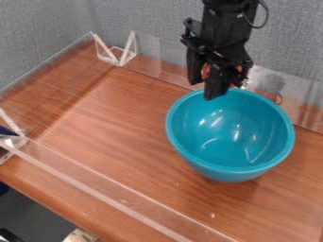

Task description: Put the mushroom in the blue bowl

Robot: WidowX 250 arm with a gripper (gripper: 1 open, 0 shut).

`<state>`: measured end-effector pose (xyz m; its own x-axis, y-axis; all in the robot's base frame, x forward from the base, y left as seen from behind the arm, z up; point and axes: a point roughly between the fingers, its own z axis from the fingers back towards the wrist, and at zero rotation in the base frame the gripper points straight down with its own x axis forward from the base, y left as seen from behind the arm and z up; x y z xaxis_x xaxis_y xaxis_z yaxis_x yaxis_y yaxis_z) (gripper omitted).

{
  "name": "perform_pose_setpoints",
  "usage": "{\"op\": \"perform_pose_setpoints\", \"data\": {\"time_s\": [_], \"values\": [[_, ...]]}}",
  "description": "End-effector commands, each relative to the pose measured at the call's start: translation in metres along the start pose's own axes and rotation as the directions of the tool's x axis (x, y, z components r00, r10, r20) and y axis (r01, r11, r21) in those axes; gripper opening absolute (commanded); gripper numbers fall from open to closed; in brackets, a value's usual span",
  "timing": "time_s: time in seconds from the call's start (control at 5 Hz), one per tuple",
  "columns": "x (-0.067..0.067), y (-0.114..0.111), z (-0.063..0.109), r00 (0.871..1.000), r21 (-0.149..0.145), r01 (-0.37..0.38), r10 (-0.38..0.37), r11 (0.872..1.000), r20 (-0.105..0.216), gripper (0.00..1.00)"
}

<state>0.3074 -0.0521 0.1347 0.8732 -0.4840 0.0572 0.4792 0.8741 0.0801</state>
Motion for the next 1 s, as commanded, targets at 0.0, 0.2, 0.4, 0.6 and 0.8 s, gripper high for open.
{"op": "perform_pose_setpoints", "data": {"time_s": [0.0,0.2,0.4,0.6,0.8], "values": [[0.0017,0.0011,0.0286,0.996,0.027,0.014,-0.016,1.000,0.088,0.00],[0.0016,0.0011,0.0294,0.996,0.027,0.016,-0.019,0.999,0.089,0.00],[0.0014,0.0013,0.0303,0.996,0.028,0.018,-0.021,0.999,0.091,0.00],[0.0040,0.0004,0.0288,0.996,0.026,0.024,-0.026,0.999,0.087,0.00],[0.0065,-0.0004,0.0275,0.996,0.024,0.029,-0.031,0.999,0.084,0.00]]}}
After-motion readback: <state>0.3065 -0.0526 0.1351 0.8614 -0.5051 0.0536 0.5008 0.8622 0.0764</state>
